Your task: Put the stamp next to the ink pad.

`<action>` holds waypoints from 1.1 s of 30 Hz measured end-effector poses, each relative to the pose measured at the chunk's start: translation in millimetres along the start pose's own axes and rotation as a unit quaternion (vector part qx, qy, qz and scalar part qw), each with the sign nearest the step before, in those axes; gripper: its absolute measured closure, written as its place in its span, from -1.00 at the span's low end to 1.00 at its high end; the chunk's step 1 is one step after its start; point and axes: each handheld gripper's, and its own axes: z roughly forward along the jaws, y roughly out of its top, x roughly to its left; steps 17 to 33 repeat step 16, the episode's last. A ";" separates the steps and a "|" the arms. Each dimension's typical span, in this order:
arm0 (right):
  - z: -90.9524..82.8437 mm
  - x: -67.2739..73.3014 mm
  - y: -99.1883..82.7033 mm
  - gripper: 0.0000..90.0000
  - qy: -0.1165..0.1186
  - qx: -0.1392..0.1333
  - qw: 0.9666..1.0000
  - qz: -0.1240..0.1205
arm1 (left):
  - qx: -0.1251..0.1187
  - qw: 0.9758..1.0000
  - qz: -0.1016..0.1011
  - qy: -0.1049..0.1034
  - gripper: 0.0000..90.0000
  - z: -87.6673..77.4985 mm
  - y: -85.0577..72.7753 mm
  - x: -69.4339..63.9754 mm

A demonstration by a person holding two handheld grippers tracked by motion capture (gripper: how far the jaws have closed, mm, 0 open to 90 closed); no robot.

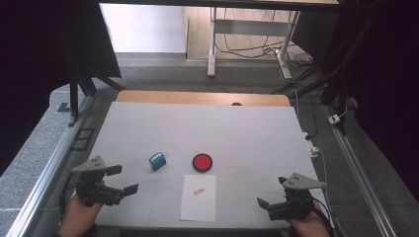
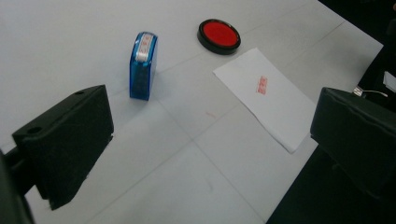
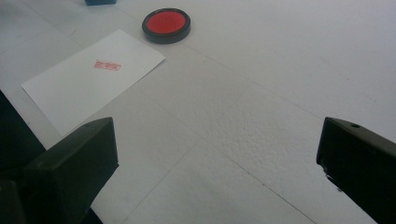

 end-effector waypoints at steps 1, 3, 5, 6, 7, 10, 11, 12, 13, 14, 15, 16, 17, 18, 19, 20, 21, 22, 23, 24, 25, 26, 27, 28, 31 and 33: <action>0.0 -0.1 0.0 -1.00 0.000 0.000 1.000 0.000 | 0.001 1.000 -0.001 0.001 -1.00 -1.5 -2.6 0.1; 0.0 -0.1 0.0 -1.00 0.000 0.000 1.000 0.001 | 0.004 1.000 -0.006 0.004 -1.00 -4.2 -7.5 0.3; -0.1 -0.2 0.0 -1.00 0.000 0.000 1.000 0.002 | 0.008 1.000 -0.008 0.009 -1.00 -6.9 -12.9 0.1; -0.2 -0.2 0.0 -1.00 -0.001 -0.001 1.000 0.002 | 0.010 1.000 -0.009 0.012 -1.00 -7.8 -14.6 -0.2; -0.2 -0.2 0.1 -1.00 -0.002 -0.001 1.000 0.002 | 0.013 1.000 -0.008 0.017 -1.00 -9.0 -16.8 -0.8; 0.1 0.1 0.3 -1.00 -0.004 0.000 1.000 0.004 | 0.032 0.999 -0.003 0.042 -1.00 -10.0 -23.2 -3.1; 0.2 0.3 0.4 -1.00 -0.005 0.001 1.000 0.004 | 0.040 0.998 -0.002 0.048 -1.00 -8.8 -25.6 -3.4; 0.5 0.4 0.5 -1.00 -0.006 0.001 1.000 0.004 | 0.049 0.997 -0.003 0.052 -1.00 -7.7 -26.2 -3.1; 0.6 0.6 0.6 -1.00 -0.006 0.002 1.000 0.003 | 0.047 0.997 -0.003 0.057 -1.00 -7.9 -26.0 -3.6; 0.8 0.8 0.8 -1.00 -0.006 0.002 1.000 0.004 | 0.046 0.997 -0.003 0.055 -1.00 -8.1 -25.9 -3.5; 1.2 1.0 0.7 -1.00 -0.007 0.004 1.000 0.002 | 0.045 0.997 -0.004 0.055 -1.00 -7.9 -25.8 -3.3; 1.6 0.9 0.5 -1.00 -0.007 0.006 1.000 0.001 | 0.043 0.998 -0.006 0.054 -1.00 -7.9 -25.5 -3.1; 1.6 0.9 0.5 -1.00 -0.007 0.006 1.000 0.001 | 0.043 0.998 -0.006 0.054 -1.00 -7.9 -25.5 -3.1; 1.6 0.9 0.5 -1.00 -0.007 0.006 1.000 0.001 | 0.043 0.998 -0.006 0.054 -1.00 -7.9 -25.5 -3.1; 1.6 0.9 0.5 -1.00 -0.007 0.006 1.000 0.001 | 0.043 0.998 -0.006 0.054 -1.00 -7.9 -25.5 -3.1; 1.6 0.9 0.5 -1.00 -0.007 0.006 1.000 0.001 | 0.043 0.998 -0.006 0.054 -1.00 -7.9 -25.5 -3.1; 1.6 0.9 0.5 -1.00 -0.007 0.006 1.000 0.001 | 0.043 0.998 -0.006 0.054 -1.00 -7.9 -25.5 -3.1; 1.6 0.9 0.5 -1.00 -0.007 0.006 1.000 0.001 | 0.043 0.998 -0.006 0.054 -1.00 -7.9 -25.5 -3.1; 1.6 0.9 0.5 -1.00 -0.007 0.006 1.000 0.001 | 0.043 0.998 -0.006 0.054 -1.00 -7.9 -25.5 -3.1; 1.6 0.9 0.5 -1.00 -0.007 0.006 1.000 0.001 | 0.043 0.998 -0.006 0.054 -1.00 -7.9 -25.5 -3.1; 1.6 0.9 0.5 -1.00 -0.007 0.006 1.000 0.001 | 0.043 0.998 -0.006 0.054 -1.00 -7.9 -25.5 -3.1; 1.6 0.9 0.5 -1.00 -0.007 0.006 1.000 0.001 | 0.043 0.998 -0.006 0.054 -1.00 -7.9 -25.5 -3.1; 1.6 0.9 0.5 -1.00 -0.007 0.006 1.000 0.001 | 0.043 0.998 -0.006 0.054 -1.00 -7.9 -25.5 -3.1; 1.6 0.9 0.5 -1.00 -0.007 0.006 1.000 0.001 | 0.043 0.998 -0.006 0.054 -1.00 -7.9 -25.5 -3.1; 1.6 0.9 0.5 -1.00 -0.007 0.006 1.000 0.001 | 0.043 0.998 -0.006 0.054 -1.00 -7.9 -25.5 -3.1; 1.6 0.9 0.5 -1.00 -0.007 0.006 1.000 0.001 | 0.043 0.998 -0.006 0.054 -1.00 -7.9 -25.5 -3.1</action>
